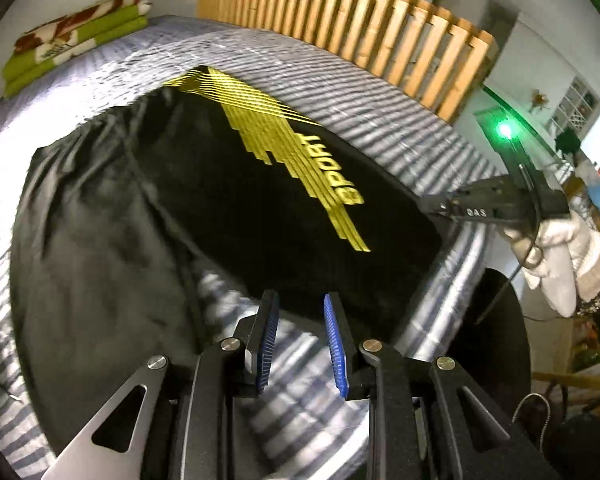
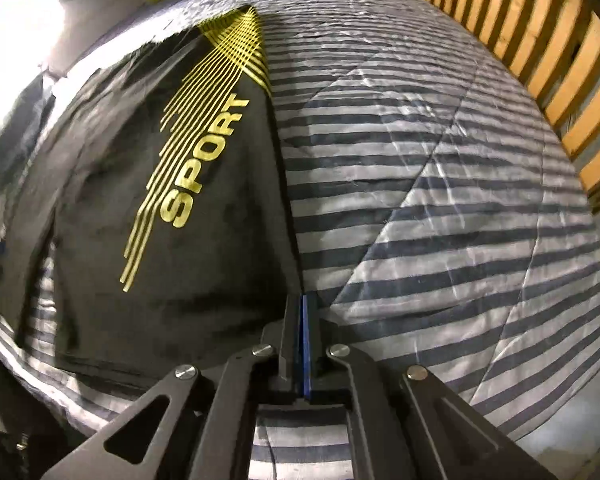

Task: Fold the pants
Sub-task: 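Lay the shorts flat on the bed cover and open both tools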

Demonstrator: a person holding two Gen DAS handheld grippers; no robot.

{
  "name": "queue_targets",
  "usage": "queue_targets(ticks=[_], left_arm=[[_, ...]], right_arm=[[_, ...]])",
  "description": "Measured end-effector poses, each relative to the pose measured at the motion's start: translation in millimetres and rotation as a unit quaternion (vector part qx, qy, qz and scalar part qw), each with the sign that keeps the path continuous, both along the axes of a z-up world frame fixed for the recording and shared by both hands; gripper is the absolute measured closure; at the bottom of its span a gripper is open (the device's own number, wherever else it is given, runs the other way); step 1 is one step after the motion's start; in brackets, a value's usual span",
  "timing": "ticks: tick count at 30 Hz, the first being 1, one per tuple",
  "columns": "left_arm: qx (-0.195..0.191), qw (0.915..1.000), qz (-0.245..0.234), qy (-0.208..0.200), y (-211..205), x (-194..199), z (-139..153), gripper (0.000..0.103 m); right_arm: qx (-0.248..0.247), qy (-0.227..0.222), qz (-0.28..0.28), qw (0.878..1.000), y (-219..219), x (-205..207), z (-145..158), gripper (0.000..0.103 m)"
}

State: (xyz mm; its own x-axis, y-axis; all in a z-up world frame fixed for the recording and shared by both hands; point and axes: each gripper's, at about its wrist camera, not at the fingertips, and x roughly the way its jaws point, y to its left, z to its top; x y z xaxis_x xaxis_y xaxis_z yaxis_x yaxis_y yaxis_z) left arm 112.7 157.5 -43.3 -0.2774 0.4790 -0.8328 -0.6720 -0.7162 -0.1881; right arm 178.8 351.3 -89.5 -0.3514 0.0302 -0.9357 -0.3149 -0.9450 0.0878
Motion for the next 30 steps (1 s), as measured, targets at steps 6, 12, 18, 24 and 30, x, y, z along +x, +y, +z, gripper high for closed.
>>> queue_targets(ticks=[6,12,18,24,30], left_arm=[[0.004,0.9999,-0.012,-0.011,36.1,4.2,-10.4,0.078],[-0.003,0.9983,-0.056,-0.017,103.2,11.1,-19.5,0.070],[0.006,0.9961,-0.075,-0.046,180.0,13.9,-31.9,0.056],[-0.040,0.9954,-0.081,-0.033,229.4,13.5,-55.4,0.055],[-0.063,0.9922,-0.106,-0.018,247.4,11.3,-75.2,0.080]], right_arm=[[-0.060,0.027,-0.013,0.998,11.2,11.4,10.2,0.089],[-0.079,0.063,-0.050,0.994,28.9,37.9,29.7,0.086],[-0.078,0.085,-0.074,0.991,50.1,50.0,40.7,0.086],[-0.085,0.094,-0.090,0.988,79.7,47.6,43.5,0.086],[-0.086,0.104,-0.071,0.988,92.1,25.7,51.7,0.086]])
